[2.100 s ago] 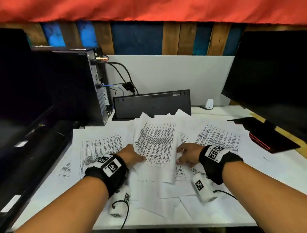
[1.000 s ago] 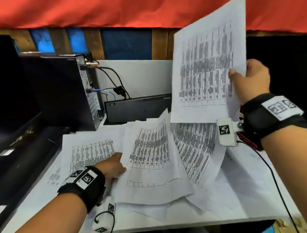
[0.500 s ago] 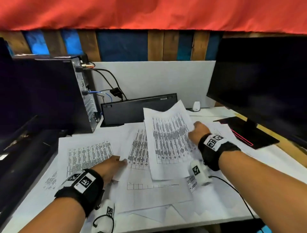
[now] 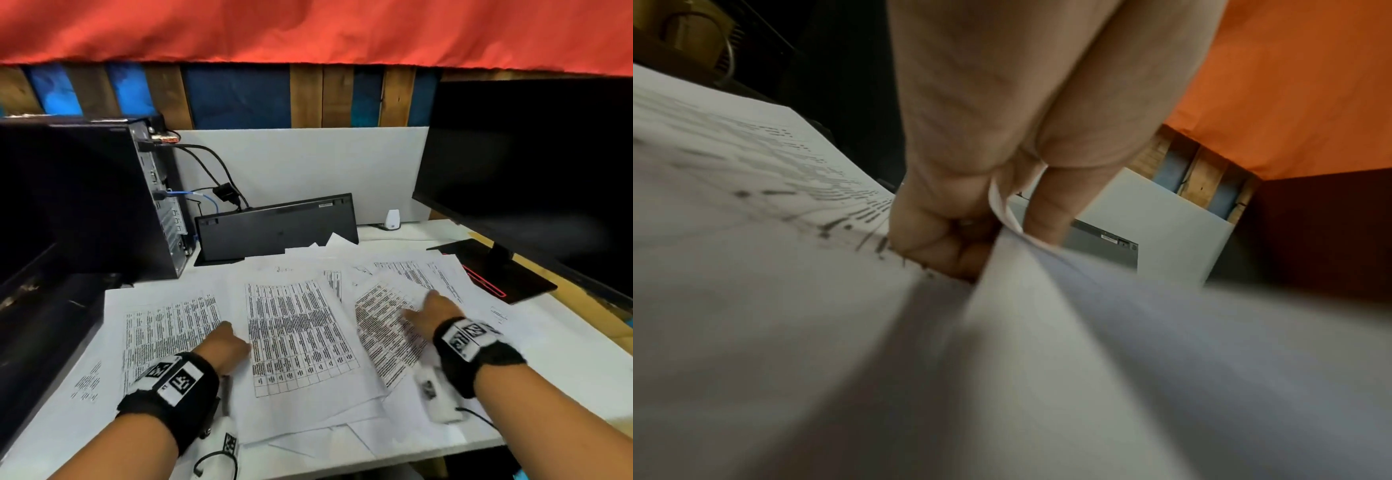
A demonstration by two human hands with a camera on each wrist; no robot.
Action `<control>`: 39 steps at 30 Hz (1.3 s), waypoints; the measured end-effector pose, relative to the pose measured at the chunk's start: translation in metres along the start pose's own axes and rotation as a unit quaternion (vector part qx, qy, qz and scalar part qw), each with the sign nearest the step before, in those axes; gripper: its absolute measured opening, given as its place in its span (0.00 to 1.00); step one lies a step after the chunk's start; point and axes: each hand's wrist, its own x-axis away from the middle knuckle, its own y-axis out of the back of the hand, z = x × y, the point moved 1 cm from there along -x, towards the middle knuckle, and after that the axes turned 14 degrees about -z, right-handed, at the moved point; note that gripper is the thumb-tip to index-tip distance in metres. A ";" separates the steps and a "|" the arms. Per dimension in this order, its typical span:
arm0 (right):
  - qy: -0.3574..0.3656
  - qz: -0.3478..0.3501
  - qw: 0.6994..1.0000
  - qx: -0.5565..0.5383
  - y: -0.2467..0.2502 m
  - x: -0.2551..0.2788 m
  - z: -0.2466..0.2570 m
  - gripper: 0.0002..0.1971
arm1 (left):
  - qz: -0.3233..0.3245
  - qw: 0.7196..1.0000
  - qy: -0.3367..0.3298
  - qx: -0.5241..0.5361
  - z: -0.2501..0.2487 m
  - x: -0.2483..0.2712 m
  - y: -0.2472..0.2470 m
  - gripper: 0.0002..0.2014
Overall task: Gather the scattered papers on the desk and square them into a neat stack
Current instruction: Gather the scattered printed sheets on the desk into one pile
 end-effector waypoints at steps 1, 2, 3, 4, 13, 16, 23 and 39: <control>-0.003 -0.007 0.998 0.062 0.009 0.001 -0.017 0.31 | -0.005 1.000 0.007 0.014 0.004 -0.002 0.000 0.20; -0.007 0.001 0.994 0.112 0.013 0.001 -0.031 0.33 | -0.010 1.000 0.011 0.027 0.008 -0.005 -0.001 0.20; -0.011 0.016 0.988 0.151 0.016 0.005 -0.040 0.36 | -0.019 0.999 0.014 0.048 0.011 -0.007 -0.001 0.21; -0.007 0.039 0.983 0.178 0.018 0.008 -0.045 0.38 | -0.030 0.997 0.019 0.069 0.012 -0.008 -0.002 0.24; 0.040 0.165 0.984 -0.059 -0.012 -0.028 0.015 0.24 | 0.032 0.996 -0.061 -0.062 -0.007 0.002 0.000 0.11; 0.009 0.178 0.967 -0.180 -0.032 -0.026 0.038 0.21 | 0.045 0.995 -0.083 -0.034 -0.007 0.007 -0.001 0.18; 0.018 0.141 0.975 -0.169 -0.059 -0.012 0.064 0.66 | 0.116 0.988 -0.083 0.059 -0.011 0.019 -0.007 0.18; -0.054 0.142 0.978 -0.144 -0.044 -0.025 0.022 0.65 | -0.150 0.969 0.142 -0.135 0.118 -0.029 0.075 0.50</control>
